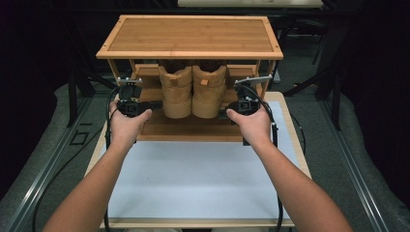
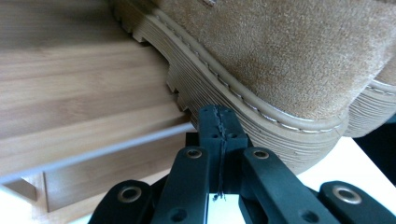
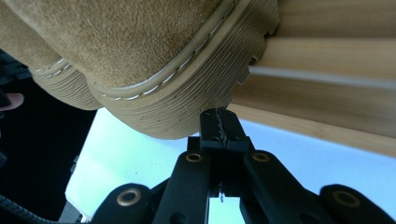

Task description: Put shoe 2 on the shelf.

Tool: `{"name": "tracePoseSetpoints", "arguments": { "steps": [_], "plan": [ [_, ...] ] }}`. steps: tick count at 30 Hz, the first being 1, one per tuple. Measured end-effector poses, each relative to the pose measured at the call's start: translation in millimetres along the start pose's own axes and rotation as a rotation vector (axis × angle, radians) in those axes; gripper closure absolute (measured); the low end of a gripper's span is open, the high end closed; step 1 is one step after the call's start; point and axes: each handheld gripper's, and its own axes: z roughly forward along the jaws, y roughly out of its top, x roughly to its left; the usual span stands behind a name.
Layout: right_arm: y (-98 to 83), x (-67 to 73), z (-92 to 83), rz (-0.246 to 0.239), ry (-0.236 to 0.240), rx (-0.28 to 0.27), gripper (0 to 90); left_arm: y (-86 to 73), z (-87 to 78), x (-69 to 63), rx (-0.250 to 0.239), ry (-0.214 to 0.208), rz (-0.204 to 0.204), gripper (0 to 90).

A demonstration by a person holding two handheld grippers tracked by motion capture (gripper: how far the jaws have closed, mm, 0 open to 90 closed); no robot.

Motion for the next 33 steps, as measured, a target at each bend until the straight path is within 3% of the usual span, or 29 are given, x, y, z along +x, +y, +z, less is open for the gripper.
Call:
{"name": "tracePoseSetpoints", "arguments": {
  "steps": [6,7,9,12,16,17,20,21,26,30,33],
  "plan": [
    [9.2,-4.5,2.8,0.022,-0.041,-0.011,90.0,4.8,8.5,-1.8,-0.003,0.001,-0.003,90.0],
    [10.0,-6.4,3.6,0.030,-0.026,-0.017,90.0,5.2,9.4,-1.8,-0.004,-0.002,-0.010,90.0],
    [11.9,-7.5,4.0,0.034,-0.052,-0.015,90.0,5.9,11.1,-0.9,-0.007,-0.012,-0.022,90.0],
    [12.5,-9.0,4.8,0.039,-0.029,-0.013,90.0,5.9,10.5,0.1,0.000,-0.016,-0.019,90.0],
    [8.6,-8.7,3.9,-0.002,-0.054,-0.017,90.0,4.7,4.2,-1.1,0.008,-0.027,0.003,90.0],
    [7.8,-9.6,1.8,-0.008,-0.058,0.004,90.0,4.2,1.6,-1.6,0.009,-0.035,0.006,90.0],
    [3.6,-13.0,-2.2,-0.018,-0.065,0.010,90.0,0.1,-6.4,-4.2,0.028,-0.037,0.043,90.0],
    [1.4,-14.0,-2.8,-0.026,-0.067,-0.001,90.0,-2.4,-9.0,-5.4,0.033,-0.039,0.058,90.0],
    [-19.5,-20.1,-7.4,-0.091,-0.111,0.043,89.6,-25.6,-22.8,-1.3,0.043,-0.054,0.092,89.0],
    [-46.2,-27.9,-6.5,-0.142,-0.130,0.087,83.2,-52.0,-27.8,12.6,0.065,-0.035,0.098,83.5],
    [-65.4,-39.6,-8.2,-0.163,-0.137,0.105,73.1,-77.7,-31.2,28.4,0.069,-0.002,0.110,72.3]
  ]
}}
